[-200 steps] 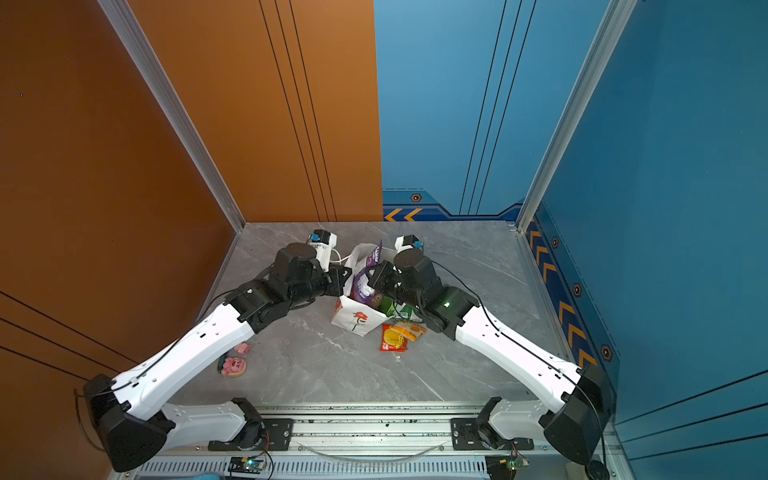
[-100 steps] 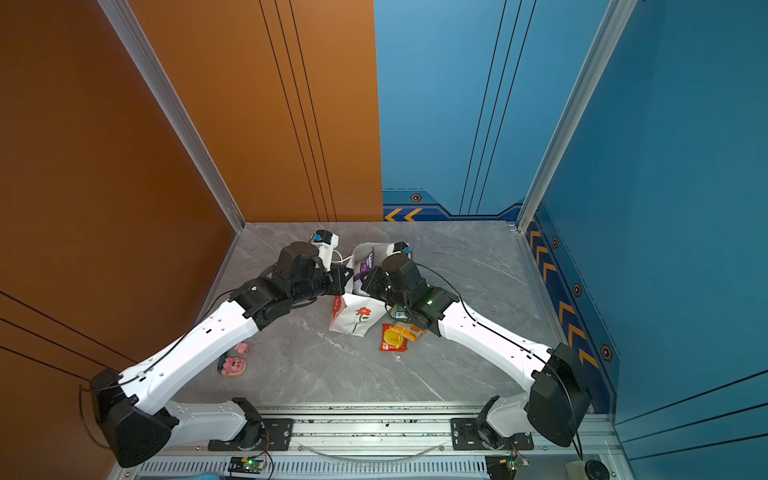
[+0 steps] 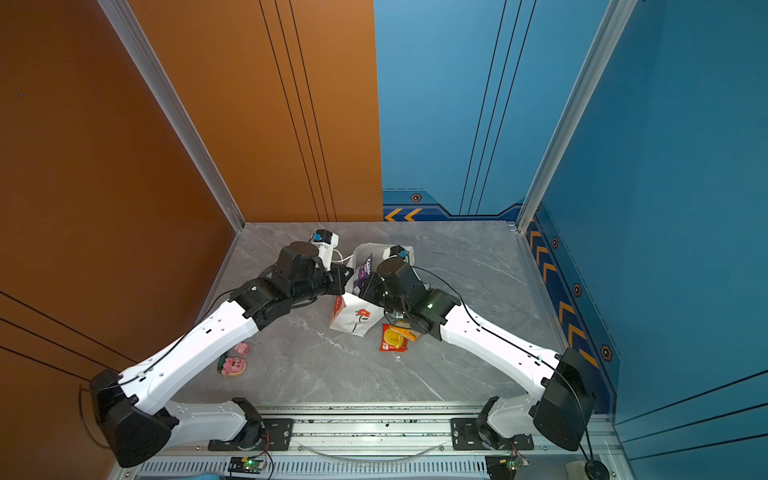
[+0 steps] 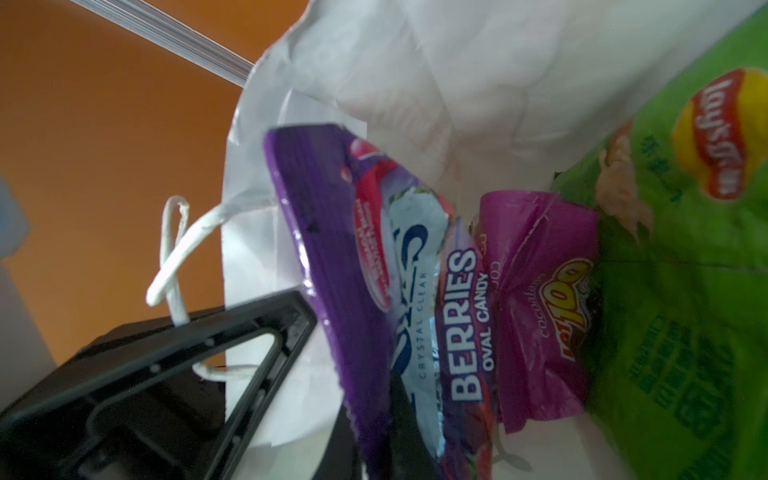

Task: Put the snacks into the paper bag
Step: 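Push the purple bag deeper into the paper bag with the right gripper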

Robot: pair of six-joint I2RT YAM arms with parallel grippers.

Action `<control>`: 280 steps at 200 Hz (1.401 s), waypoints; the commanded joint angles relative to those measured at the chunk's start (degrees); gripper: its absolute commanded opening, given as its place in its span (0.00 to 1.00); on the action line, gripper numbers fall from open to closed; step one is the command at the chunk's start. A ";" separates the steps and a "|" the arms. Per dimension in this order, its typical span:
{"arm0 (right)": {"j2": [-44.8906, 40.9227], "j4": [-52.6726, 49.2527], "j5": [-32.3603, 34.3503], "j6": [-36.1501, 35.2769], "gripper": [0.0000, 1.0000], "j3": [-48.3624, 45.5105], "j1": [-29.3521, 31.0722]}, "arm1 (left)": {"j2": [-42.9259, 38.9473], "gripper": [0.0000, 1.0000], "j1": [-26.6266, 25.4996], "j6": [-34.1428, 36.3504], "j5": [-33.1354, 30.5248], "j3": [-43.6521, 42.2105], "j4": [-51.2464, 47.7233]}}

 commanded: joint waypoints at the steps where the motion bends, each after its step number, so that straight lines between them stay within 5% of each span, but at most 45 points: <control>1: -0.65 -2.47 -0.08 -0.63 0.00 -0.73 0.60 | -0.83 0.00 0.13 0.12 1.02 1.80 4.64; 57: 3.45 0.34 -6.70 -0.99 0.00 1.70 -3.14 | -1.27 0.00 -1.90 2.49 4.08 2.11 6.27; 133: -7.36 7.08 -5.98 -4.68 0.00 -3.22 -5.36 | -3.40 0.00 -0.75 0.26 2.23 0.36 7.14; 186: -0.31 15.38 -9.80 -1.98 0.00 -7.69 -4.70 | -3.26 0.00 -0.68 -0.61 4.84 0.11 9.08; 223: 1.95 13.13 -9.48 -3.27 0.00 -6.54 -4.91 | -2.82 0.00 -0.63 -0.44 5.38 0.21 9.19; 280: 3.42 -5.02 -5.09 -3.28 0.00 -1.98 -5.95 | -2.72 0.00 -0.65 -0.08 4.99 0.18 9.00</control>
